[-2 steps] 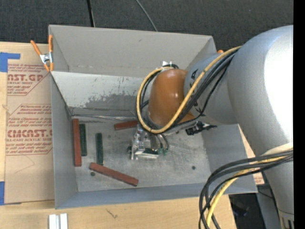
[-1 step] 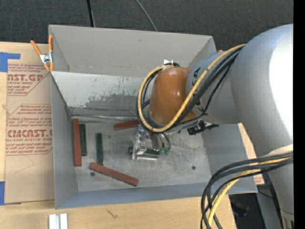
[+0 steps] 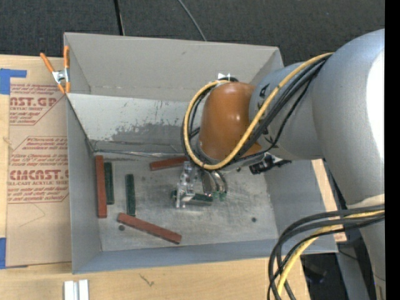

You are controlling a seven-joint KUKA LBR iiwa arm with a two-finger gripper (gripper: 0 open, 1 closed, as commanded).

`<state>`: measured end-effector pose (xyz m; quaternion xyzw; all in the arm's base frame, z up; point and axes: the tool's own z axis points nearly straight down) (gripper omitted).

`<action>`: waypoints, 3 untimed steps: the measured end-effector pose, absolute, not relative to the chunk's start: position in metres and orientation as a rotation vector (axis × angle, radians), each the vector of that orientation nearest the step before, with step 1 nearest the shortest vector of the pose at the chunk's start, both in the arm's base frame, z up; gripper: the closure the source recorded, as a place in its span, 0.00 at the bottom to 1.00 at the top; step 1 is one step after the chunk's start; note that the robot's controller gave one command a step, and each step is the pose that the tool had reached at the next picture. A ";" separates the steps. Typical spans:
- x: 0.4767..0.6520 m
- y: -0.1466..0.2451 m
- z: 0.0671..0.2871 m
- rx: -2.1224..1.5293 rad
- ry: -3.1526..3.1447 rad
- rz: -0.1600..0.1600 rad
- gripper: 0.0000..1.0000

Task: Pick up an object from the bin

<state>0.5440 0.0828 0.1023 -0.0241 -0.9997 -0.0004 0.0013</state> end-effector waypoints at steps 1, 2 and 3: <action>0.545 0.083 0.122 -0.075 -3.142 -0.002 1.00; 0.545 0.083 0.135 -0.076 -3.141 -0.002 1.00; 0.545 0.083 0.149 -0.075 -3.142 -0.002 1.00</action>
Offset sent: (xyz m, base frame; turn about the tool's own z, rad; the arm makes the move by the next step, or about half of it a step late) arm -0.0001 0.0001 0.0697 0.0000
